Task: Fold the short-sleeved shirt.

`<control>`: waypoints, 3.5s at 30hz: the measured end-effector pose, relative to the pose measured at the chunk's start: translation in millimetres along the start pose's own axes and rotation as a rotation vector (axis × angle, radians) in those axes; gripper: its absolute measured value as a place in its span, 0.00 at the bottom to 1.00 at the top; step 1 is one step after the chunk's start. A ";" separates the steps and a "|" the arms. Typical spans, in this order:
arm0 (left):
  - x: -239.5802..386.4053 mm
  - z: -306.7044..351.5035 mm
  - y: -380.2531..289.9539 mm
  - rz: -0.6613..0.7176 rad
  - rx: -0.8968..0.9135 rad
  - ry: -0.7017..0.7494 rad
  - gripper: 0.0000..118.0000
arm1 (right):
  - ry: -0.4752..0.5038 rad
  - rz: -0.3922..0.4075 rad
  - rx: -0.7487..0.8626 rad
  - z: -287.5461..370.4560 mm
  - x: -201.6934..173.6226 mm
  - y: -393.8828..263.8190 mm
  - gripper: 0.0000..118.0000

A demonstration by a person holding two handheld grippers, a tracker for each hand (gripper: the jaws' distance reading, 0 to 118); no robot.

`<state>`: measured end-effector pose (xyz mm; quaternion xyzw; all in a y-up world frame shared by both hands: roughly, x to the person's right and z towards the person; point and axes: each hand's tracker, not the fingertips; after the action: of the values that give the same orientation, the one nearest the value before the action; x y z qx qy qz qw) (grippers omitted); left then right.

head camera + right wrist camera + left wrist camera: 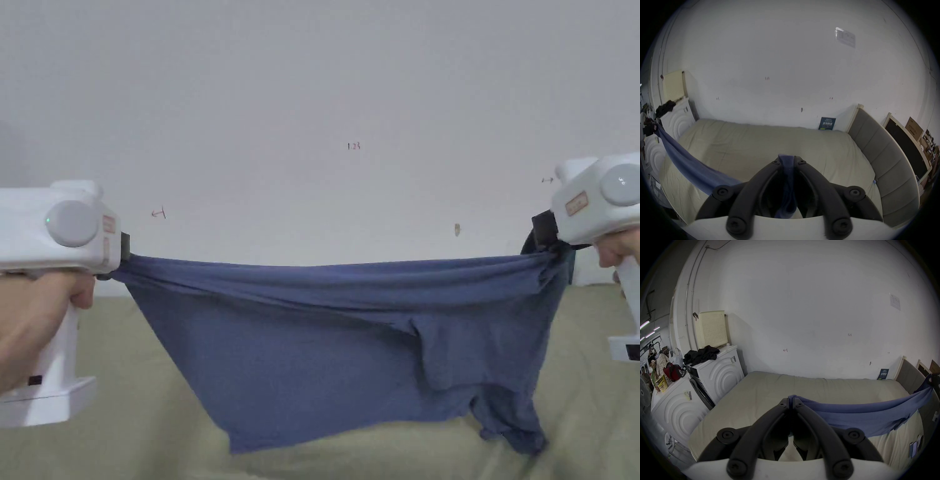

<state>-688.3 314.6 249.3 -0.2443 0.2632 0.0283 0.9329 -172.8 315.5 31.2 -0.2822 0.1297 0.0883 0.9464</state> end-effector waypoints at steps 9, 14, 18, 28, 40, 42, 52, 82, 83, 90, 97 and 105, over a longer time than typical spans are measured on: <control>-8.1 -4.9 -179.5 -0.043 -0.241 -0.085 0.00 | 0.085 -0.020 -0.214 -22.1 -1.3 -175.4 0.11; -18.4 11.8 -261.9 0.004 -0.380 -0.113 0.00 | 0.093 -0.090 -0.324 1.7 -2.1 -275.0 0.11; -27.2 30.4 -304.3 0.029 -0.429 -0.111 0.00 | 0.094 -0.083 -0.377 12.8 2.1 -324.8 0.11; -60.7 88.4 -348.7 0.054 -0.465 -0.111 0.00 | 0.121 -0.221 -0.366 77.7 2.4 -383.1 0.11; -77.4 121.7 -399.8 0.043 -0.546 -0.113 0.00 | 0.104 -0.314 -0.448 92.3 -2.1 -451.1 0.11; -76.0 115.9 -404.8 0.041 -0.565 -0.109 0.00 | 0.085 -0.349 -0.466 88.0 -1.2 -457.5 0.11; -75.4 136.2 -401.0 0.047 -0.548 -0.109 0.96 | -0.035 -0.226 -0.374 118.8 -7.0 -434.1 1.00; -8.8 174.5 -361.0 0.015 -0.231 -0.373 0.00 | -0.020 -0.169 -0.041 252.4 -100.9 -451.5 0.00; -6.2 165.6 -352.3 0.018 -0.233 -0.372 0.00 | -0.017 -0.166 -0.040 247.5 -100.3 -449.8 0.00; 18.3 58.3 -275.0 0.021 -0.269 -0.387 0.00 | -0.005 -0.144 -0.048 216.3 -101.0 -433.8 0.00; 70.9 -83.2 -212.0 0.020 -0.357 -0.358 0.07 | -0.011 -0.141 -0.097 174.1 -100.5 -416.9 0.00; 125.5 -198.1 -210.0 -0.083 -0.620 -0.322 0.98 | 0.003 -0.114 -0.146 143.4 -93.7 -416.8 0.00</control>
<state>-636.8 27.2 131.5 -0.5186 0.0815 0.1072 0.8443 -133.7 42.7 387.7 -0.3575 0.1081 0.0433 0.9266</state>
